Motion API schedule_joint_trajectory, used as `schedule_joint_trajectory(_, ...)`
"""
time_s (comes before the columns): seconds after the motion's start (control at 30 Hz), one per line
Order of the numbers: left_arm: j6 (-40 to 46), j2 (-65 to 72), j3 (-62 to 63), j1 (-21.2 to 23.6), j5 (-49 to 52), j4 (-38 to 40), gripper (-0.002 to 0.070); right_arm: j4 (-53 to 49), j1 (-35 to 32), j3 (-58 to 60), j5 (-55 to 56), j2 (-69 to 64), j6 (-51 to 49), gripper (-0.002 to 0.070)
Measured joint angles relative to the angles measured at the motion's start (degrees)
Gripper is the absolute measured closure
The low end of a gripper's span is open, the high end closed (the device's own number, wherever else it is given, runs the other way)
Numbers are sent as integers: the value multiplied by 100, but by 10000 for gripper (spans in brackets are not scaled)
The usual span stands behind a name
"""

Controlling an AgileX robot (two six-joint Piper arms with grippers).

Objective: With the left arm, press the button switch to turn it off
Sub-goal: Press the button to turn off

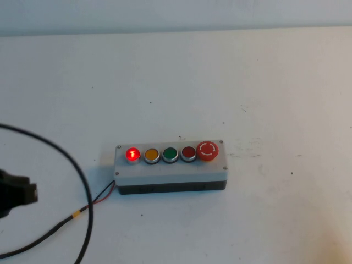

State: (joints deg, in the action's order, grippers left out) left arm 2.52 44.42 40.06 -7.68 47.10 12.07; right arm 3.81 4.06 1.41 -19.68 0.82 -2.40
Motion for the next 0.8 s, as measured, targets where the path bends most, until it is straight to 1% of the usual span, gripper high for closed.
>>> schedule_joint_trajectory(0.1, 682, 937, 727, 0, 310, 373, 678, 0, 0, 0, 0, 0, 0, 692)
schedule_joint_trajectory(0.2, 1095, 1917, 1386, -215, 482, 587, 678, 0, 0, 0, 0, 0, 0, 692)
schedule_joint_trajectory(0.37, 1145, 3417, 2607, -775, 952, 445, 678, 0, 0, 0, 0, 0, 0, 692)
schedule_joint_trajectory(0.53, 1212, 4804, 3727, -1165, 1581, 334, 678, 0, 0, 0, 0, 0, 0, 692)
schedule_joint_trajectory(0.67, 1270, 5509, 4358, -1319, 1775, 311, 678, 0, 0, 0, 0, 0, 0, 692)
schedule_joint_trajectory(0.8, 1270, 5902, 4683, -1346, 1834, 170, 678, 0, 0, 0, 0, 0, 0, 692)
